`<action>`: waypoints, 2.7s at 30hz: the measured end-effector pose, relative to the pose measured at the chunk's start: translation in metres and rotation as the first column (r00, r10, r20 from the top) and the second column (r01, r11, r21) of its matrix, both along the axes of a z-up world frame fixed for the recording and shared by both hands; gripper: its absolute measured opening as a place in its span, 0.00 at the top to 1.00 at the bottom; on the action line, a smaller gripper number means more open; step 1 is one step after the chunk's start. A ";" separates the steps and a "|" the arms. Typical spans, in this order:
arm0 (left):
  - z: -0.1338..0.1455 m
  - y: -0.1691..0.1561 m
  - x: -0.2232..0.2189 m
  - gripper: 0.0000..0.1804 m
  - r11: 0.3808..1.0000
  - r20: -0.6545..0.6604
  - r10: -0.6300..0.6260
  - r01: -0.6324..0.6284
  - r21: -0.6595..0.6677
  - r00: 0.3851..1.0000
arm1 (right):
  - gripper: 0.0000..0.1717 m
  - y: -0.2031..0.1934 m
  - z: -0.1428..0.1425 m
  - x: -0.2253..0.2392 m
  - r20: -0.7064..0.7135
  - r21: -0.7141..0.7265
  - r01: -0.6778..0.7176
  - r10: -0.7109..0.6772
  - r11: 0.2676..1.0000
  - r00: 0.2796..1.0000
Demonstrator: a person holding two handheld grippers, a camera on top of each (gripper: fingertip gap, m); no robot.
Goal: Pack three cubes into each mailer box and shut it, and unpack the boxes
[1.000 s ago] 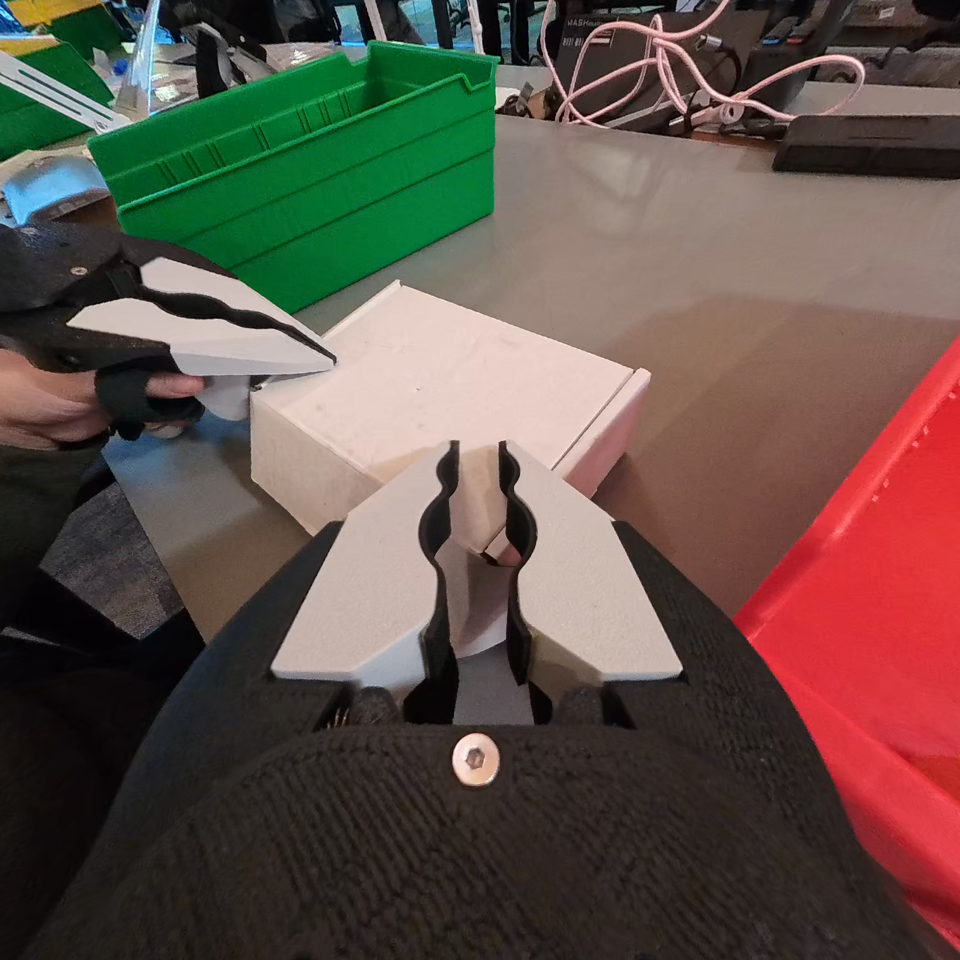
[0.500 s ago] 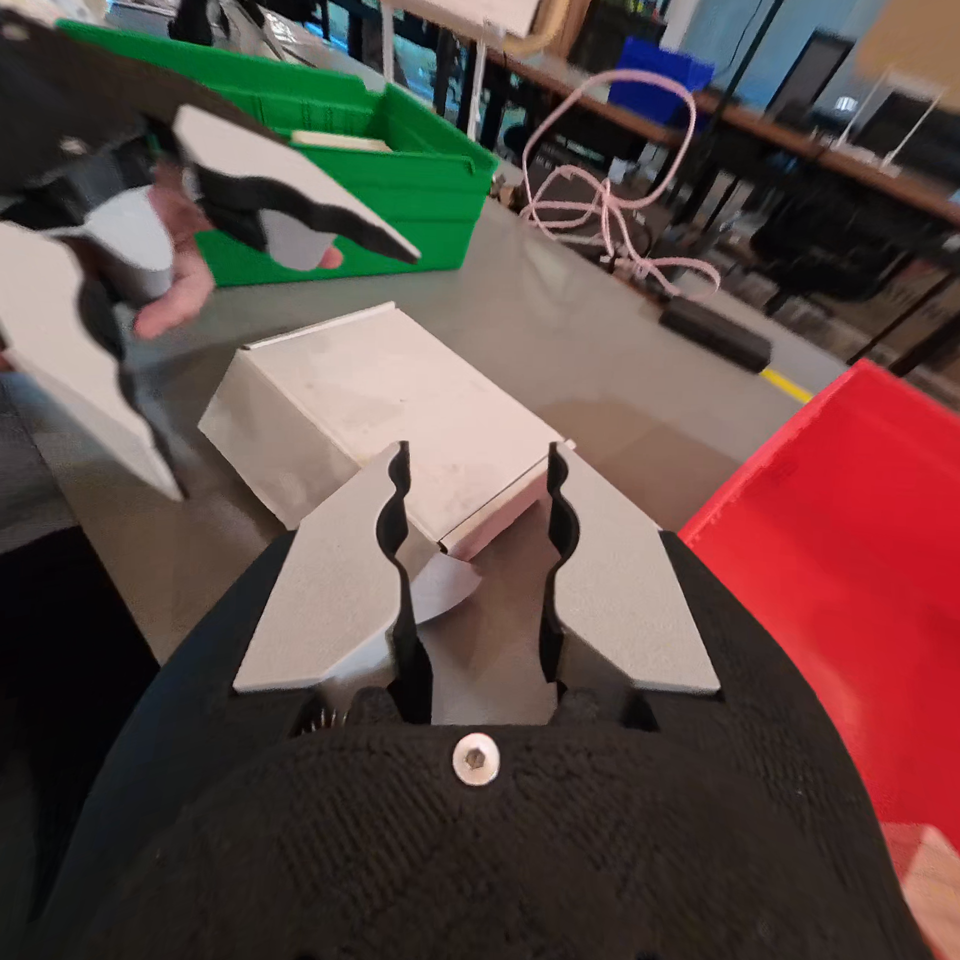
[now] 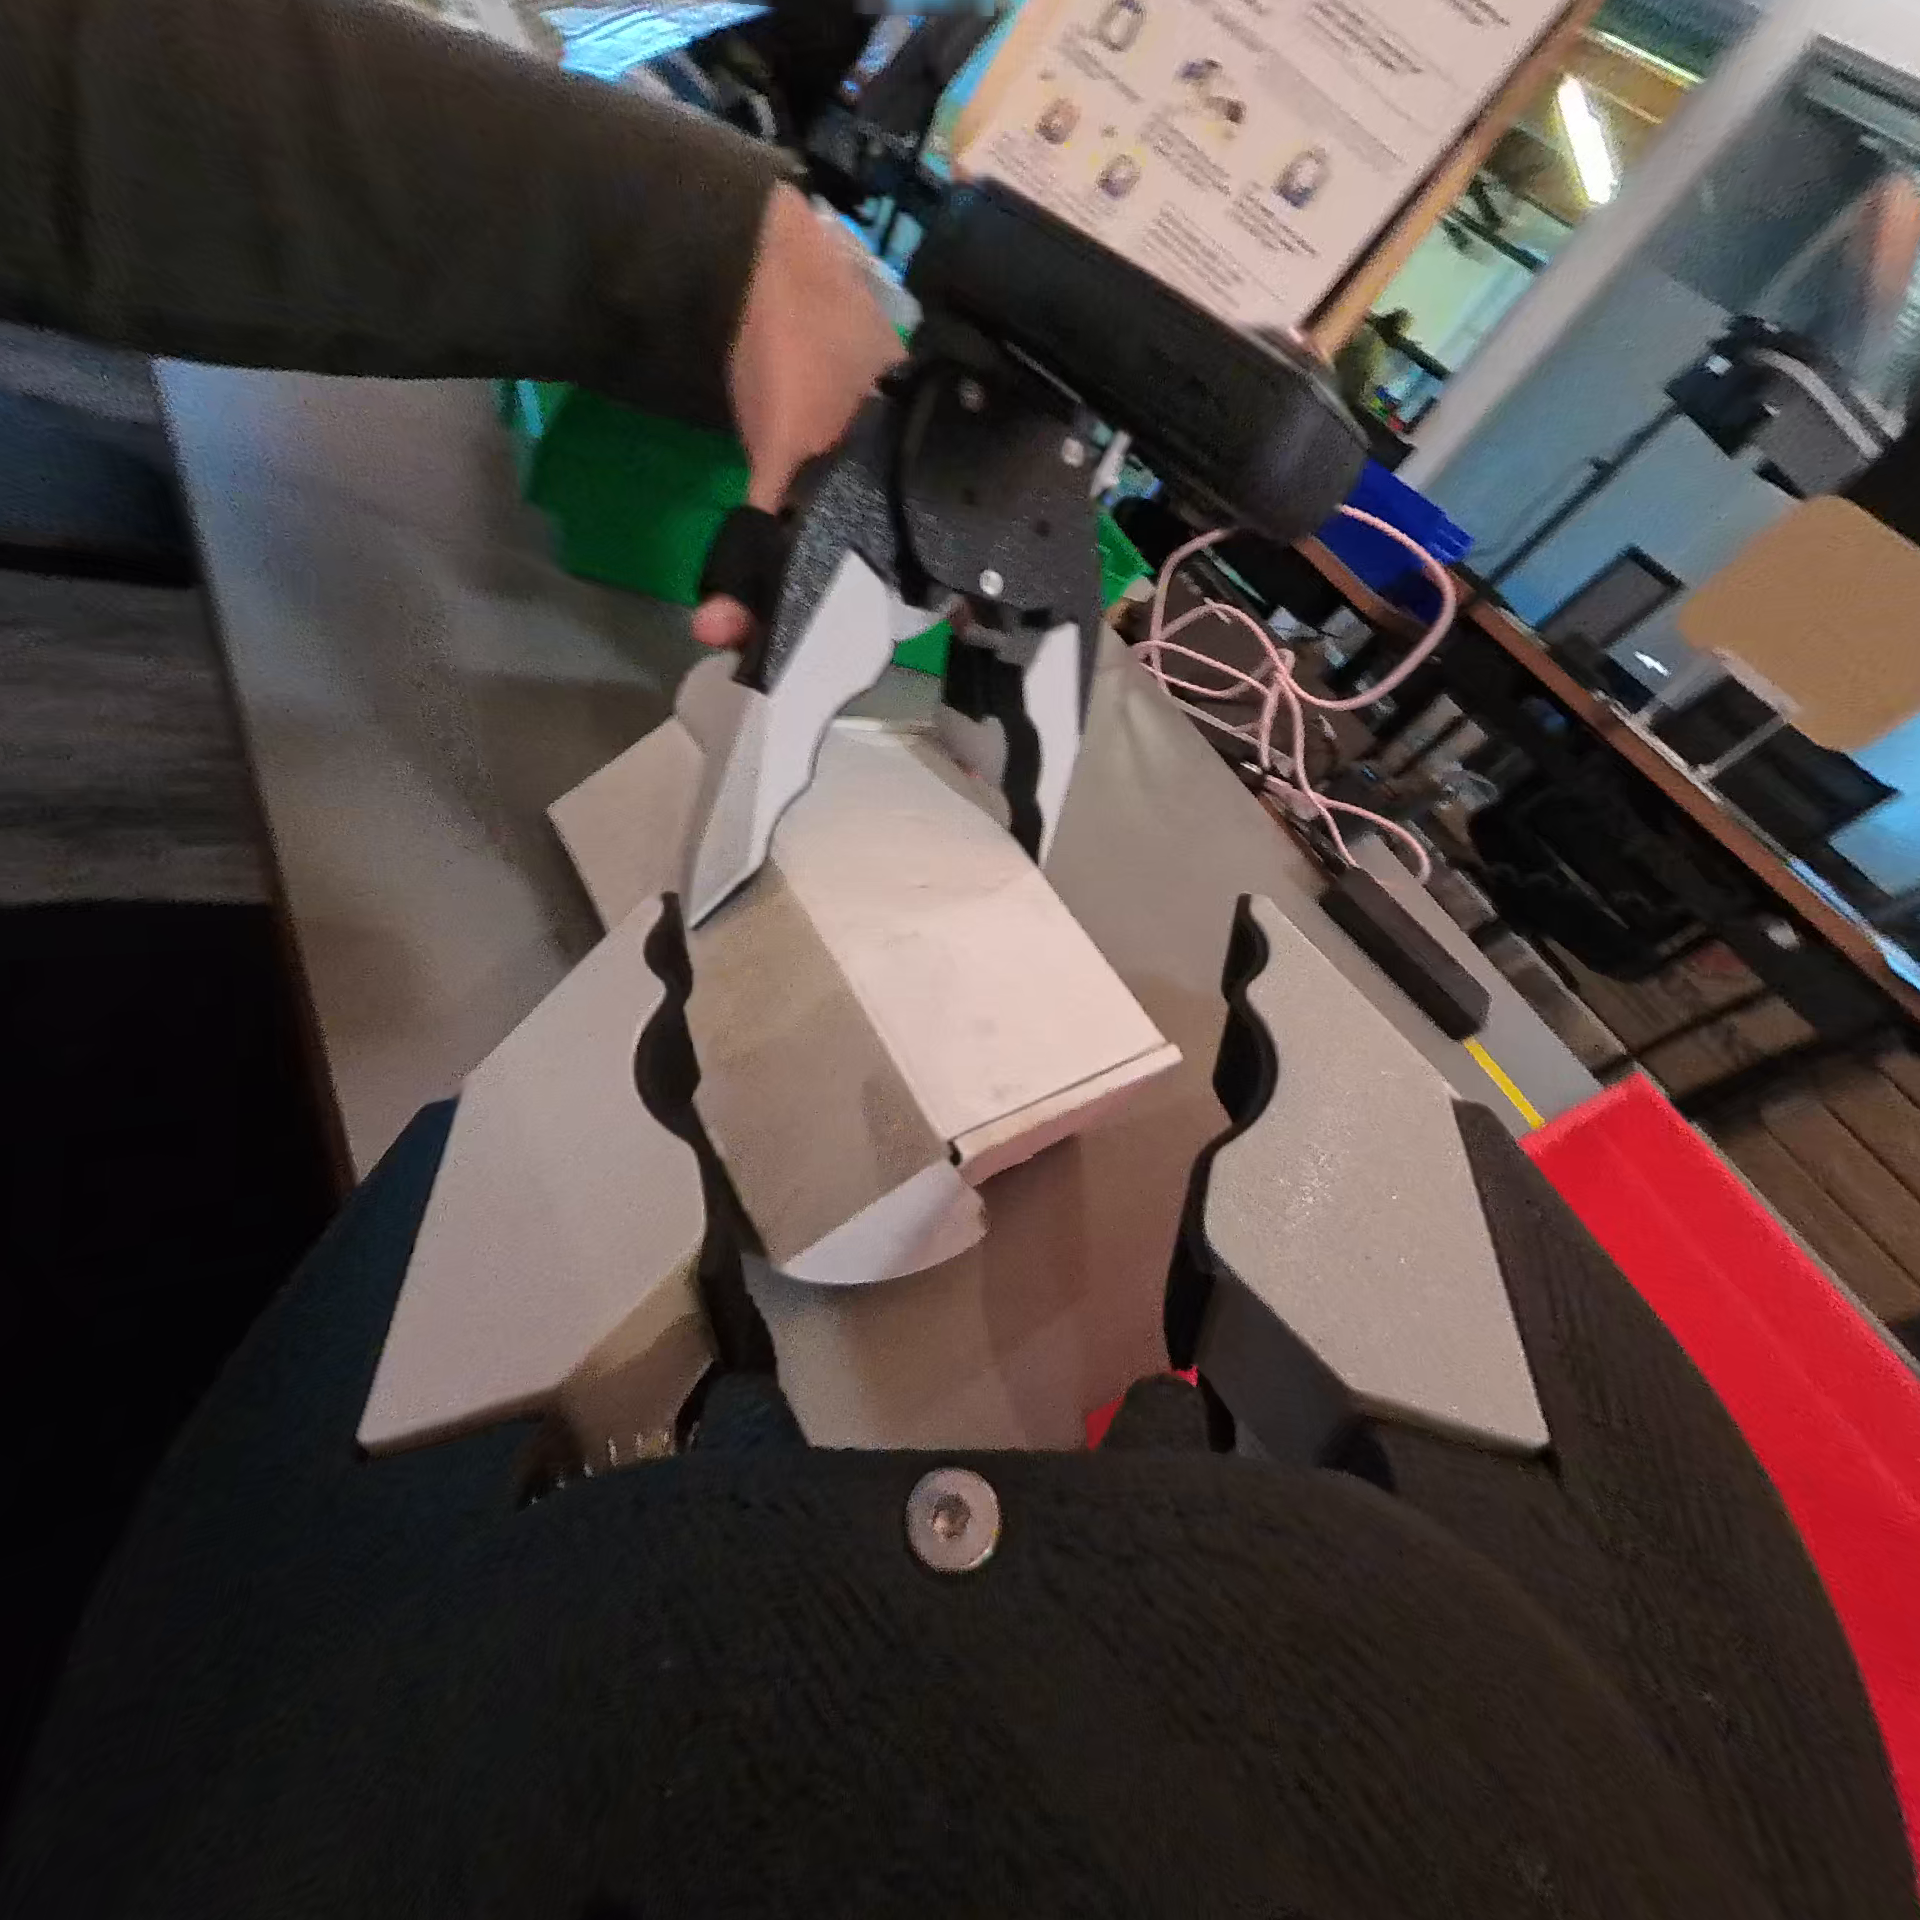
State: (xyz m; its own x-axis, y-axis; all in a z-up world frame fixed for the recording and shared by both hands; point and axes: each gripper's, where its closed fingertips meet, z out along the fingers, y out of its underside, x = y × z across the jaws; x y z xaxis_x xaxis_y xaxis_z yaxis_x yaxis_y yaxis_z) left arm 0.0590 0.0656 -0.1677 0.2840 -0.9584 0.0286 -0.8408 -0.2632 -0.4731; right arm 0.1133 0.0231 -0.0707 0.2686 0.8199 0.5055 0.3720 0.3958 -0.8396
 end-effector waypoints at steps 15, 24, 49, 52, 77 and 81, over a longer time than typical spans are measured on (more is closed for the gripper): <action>0.024 -0.026 -0.003 0.27 0.774 0.067 0.055 0.000 -0.633 0.996 | 0.28 0.004 -0.021 -0.020 0.133 0.179 -0.009 -0.015 0.984 0.991; 0.035 -0.034 0.005 0.27 0.628 0.231 0.125 0.104 -0.772 0.965 | 0.56 0.034 -0.029 -0.027 0.346 0.248 -0.012 -0.077 0.969 0.935; 0.092 -0.036 -0.003 0.12 0.836 0.837 0.165 -0.524 0.161 0.521 | 0.62 0.038 -0.028 -0.006 0.614 -0.149 -0.057 0.138 0.987 0.777; 0.073 -0.035 0.004 0.12 0.868 0.814 0.194 -0.482 0.117 0.547 | 0.62 0.027 -0.029 -0.006 0.589 -0.146 -0.089 0.159 0.985 0.793; 0.052 -0.015 -0.004 0.57 0.877 0.790 0.377 -0.462 -0.135 0.483 | 0.75 0.032 0.008 -0.015 0.479 0.133 -0.143 0.063 0.981 0.875; 0.049 -0.015 -0.004 0.58 0.874 0.774 0.380 -0.471 -0.121 0.506 | 0.82 0.033 0.005 -0.027 0.499 0.220 -0.173 0.042 0.960 0.866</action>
